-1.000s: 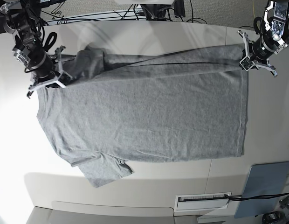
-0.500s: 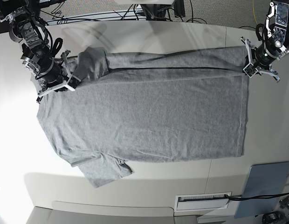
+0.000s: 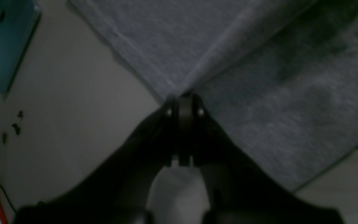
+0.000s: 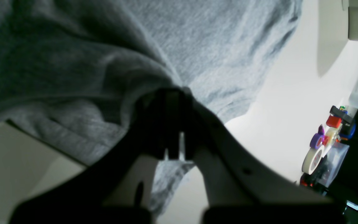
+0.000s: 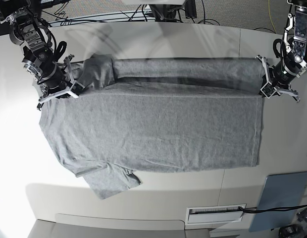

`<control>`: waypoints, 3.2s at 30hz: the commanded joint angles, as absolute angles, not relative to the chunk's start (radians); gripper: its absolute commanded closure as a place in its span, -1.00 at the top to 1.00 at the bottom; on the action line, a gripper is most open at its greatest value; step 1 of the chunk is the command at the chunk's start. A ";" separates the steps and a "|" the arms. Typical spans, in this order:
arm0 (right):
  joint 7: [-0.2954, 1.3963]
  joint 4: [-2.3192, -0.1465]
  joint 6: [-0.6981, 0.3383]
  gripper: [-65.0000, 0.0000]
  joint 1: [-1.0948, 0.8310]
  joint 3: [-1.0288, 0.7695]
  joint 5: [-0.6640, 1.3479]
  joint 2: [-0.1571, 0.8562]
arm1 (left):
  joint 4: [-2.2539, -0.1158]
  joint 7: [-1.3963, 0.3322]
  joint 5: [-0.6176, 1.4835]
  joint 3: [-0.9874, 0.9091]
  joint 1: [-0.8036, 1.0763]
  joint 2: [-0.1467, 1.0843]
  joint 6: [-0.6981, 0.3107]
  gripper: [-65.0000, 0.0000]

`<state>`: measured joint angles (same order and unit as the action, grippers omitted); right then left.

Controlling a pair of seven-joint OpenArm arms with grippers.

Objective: Fold the T-shirt properly
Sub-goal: 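Lower the folded strip onto the shirt body with both grippers, then regrip the folded edge with both grippers, then drag the shirt toward the arms with both grippers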

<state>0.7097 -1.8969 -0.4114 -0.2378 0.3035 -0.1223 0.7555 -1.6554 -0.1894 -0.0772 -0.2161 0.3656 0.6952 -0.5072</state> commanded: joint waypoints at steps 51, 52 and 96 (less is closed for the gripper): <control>0.826 -1.911 -0.022 -1.00 -0.319 0.218 -0.184 0.669 | -1.652 -0.345 0.379 -0.226 0.369 0.579 -0.495 -1.00; 0.819 -1.911 -0.022 -1.00 -0.335 0.191 -0.184 0.645 | -1.652 -0.345 0.378 -0.226 0.371 0.555 -0.492 -1.00; 0.782 -1.880 -0.232 -1.00 -0.707 -0.205 -0.030 0.477 | -1.574 -0.398 0.371 -0.226 0.648 0.397 -0.525 -1.00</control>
